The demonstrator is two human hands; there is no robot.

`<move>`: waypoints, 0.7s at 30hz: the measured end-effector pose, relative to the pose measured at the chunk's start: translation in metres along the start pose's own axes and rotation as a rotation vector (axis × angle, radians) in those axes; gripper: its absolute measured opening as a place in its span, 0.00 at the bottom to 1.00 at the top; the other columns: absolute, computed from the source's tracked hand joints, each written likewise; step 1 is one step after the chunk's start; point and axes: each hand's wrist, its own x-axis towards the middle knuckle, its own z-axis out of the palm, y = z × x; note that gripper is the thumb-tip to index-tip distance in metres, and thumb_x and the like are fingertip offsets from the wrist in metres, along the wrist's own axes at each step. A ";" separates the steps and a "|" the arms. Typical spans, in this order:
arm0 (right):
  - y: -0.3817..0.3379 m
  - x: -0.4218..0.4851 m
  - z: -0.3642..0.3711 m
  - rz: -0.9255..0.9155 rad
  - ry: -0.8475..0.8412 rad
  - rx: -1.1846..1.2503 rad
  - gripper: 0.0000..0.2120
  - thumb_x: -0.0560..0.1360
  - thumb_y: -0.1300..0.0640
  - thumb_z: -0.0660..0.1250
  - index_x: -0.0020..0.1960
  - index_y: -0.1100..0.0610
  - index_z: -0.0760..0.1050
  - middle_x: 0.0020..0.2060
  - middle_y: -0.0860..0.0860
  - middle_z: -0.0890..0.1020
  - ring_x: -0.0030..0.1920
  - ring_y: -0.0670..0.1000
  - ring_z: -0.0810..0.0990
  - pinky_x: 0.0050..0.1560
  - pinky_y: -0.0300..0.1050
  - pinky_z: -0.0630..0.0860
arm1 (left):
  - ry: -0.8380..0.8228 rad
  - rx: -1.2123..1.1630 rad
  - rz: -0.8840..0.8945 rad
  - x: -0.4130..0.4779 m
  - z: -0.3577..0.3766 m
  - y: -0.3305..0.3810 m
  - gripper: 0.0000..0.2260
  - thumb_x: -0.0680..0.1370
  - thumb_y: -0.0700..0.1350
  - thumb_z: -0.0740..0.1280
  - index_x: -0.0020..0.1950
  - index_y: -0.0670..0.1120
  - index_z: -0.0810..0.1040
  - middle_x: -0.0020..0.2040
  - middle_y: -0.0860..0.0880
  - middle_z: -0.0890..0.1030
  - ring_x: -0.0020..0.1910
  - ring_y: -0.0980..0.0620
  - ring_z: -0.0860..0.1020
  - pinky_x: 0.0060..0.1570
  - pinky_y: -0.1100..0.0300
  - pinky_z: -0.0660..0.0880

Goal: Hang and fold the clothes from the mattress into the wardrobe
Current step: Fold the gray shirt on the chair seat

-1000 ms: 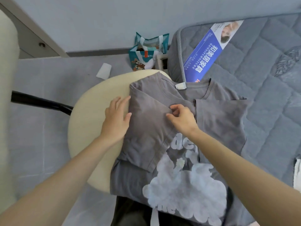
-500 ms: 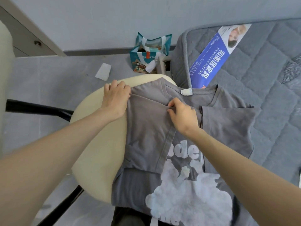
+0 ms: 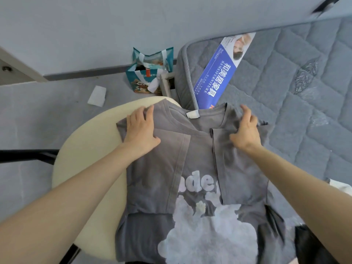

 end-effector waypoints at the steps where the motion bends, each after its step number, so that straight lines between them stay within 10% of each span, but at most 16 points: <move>1: 0.002 0.008 -0.004 0.000 -0.035 -0.009 0.45 0.69 0.72 0.64 0.77 0.48 0.48 0.73 0.59 0.55 0.62 0.63 0.72 0.58 0.54 0.71 | 0.030 0.010 -0.006 0.001 0.000 0.003 0.41 0.71 0.49 0.71 0.77 0.44 0.50 0.69 0.39 0.63 0.67 0.40 0.64 0.69 0.48 0.59; 4: 0.008 0.029 -0.011 0.043 -0.085 -0.050 0.45 0.67 0.68 0.71 0.76 0.51 0.52 0.71 0.59 0.58 0.63 0.62 0.72 0.58 0.53 0.74 | 0.030 -0.095 -0.041 0.001 0.003 0.010 0.32 0.73 0.42 0.69 0.74 0.45 0.58 0.60 0.40 0.75 0.60 0.39 0.73 0.60 0.48 0.66; 9: 0.020 0.026 -0.015 0.064 -0.140 -0.275 0.18 0.72 0.57 0.69 0.60 0.61 0.73 0.57 0.64 0.77 0.58 0.64 0.76 0.53 0.50 0.72 | 0.076 -0.083 0.006 -0.018 0.003 0.012 0.10 0.76 0.33 0.61 0.57 0.41 0.68 0.50 0.37 0.79 0.49 0.36 0.77 0.42 0.49 0.69; 21: -0.051 0.041 -0.093 -0.175 0.306 0.231 0.13 0.69 0.70 0.59 0.51 0.59 0.72 0.42 0.56 0.77 0.49 0.62 0.77 0.49 0.53 0.74 | 0.559 -0.017 -0.065 0.029 -0.119 0.025 0.17 0.73 0.29 0.61 0.59 0.44 0.73 0.51 0.37 0.79 0.50 0.33 0.77 0.43 0.46 0.70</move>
